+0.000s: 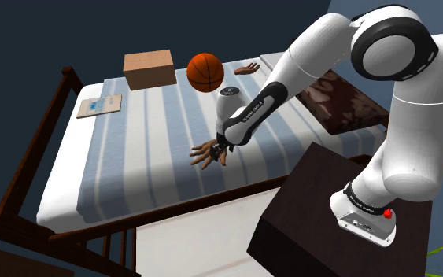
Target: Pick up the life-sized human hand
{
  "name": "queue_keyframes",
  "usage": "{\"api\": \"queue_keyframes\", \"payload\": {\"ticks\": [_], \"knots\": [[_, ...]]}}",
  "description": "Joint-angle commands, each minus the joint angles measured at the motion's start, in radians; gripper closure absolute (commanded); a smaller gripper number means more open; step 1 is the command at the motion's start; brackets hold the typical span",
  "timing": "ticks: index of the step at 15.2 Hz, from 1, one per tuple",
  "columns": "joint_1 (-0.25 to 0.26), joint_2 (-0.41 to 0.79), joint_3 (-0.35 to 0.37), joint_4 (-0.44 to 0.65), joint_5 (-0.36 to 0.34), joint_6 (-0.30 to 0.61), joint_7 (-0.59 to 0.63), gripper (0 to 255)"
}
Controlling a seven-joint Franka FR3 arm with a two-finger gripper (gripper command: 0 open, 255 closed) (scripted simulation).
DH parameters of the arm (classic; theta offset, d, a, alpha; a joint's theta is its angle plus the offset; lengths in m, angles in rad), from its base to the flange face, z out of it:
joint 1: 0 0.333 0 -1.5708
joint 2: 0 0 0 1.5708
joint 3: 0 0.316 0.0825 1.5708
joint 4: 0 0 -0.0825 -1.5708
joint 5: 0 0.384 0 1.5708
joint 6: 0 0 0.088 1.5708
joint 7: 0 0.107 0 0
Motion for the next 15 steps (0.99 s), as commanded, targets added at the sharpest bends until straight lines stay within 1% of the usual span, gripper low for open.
{"api": "queue_keyframes", "payload": {"ticks": [1,2,3,12,15], "knots": [[0.001,0.021,-0.001,0.001,-0.001,0.021,-0.001,0],[0.001,0.021,-0.001,0.001,-0.001,0.021,-0.001,0],[0.000,0.019,-0.001,-0.002,-0.001,0.021,-0.002,255],[0.001,0.021,-0.001,0.001,-0.001,0.021,-0.001,255],[-0.001,-0.017,0.001,-0.005,0.002,-0.012,0.000,255]]}}
